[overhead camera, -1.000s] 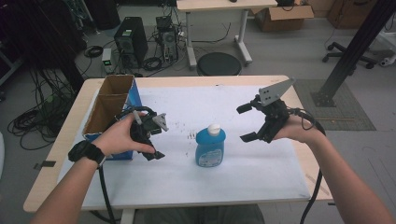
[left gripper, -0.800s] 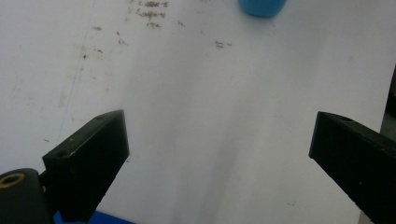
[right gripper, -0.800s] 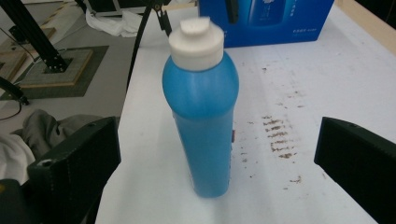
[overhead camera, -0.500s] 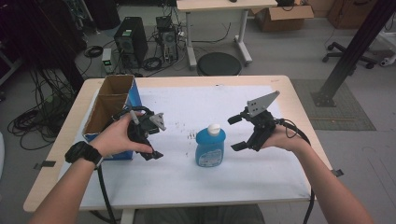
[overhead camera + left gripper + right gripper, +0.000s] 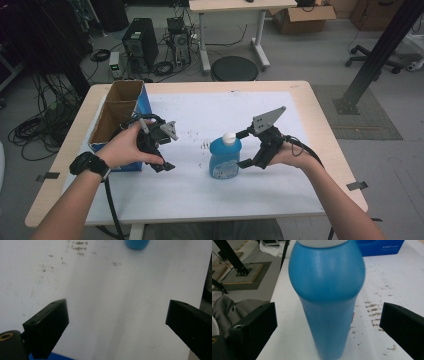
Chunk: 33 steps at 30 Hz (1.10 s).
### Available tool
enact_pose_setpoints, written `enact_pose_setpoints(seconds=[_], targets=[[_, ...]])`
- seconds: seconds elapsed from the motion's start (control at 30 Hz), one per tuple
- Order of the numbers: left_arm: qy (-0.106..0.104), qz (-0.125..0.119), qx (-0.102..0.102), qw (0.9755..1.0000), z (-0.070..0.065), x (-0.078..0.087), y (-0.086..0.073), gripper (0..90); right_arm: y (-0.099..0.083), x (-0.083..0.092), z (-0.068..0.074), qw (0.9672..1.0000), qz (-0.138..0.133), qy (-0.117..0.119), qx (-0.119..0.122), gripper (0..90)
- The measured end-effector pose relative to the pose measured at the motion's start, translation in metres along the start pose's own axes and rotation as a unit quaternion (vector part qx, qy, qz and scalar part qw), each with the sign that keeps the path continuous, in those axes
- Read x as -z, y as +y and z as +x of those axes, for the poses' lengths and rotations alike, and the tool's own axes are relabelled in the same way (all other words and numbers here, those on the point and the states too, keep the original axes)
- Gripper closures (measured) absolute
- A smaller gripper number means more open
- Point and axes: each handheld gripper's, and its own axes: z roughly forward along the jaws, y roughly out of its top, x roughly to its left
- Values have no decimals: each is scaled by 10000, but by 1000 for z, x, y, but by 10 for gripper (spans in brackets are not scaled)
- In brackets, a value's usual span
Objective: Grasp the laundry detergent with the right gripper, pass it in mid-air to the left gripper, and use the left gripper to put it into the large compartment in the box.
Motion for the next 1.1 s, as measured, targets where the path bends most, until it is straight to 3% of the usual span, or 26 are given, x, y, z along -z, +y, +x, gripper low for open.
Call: enact_pose_setpoints(seconds=[0.27,0.63,1.1], targets=[[24,-36,-4,10000,-1,1,0,53,-1,-19,0,10000,-75,60,-14,15],[25,-72,5,10000,-1,2,0,53,-4,-31,-1,9998,-153,94,-53,32],[54,-110,1,9999,-1,3,-1,53,-5,-36,-2,9993,-357,127,66,217]])
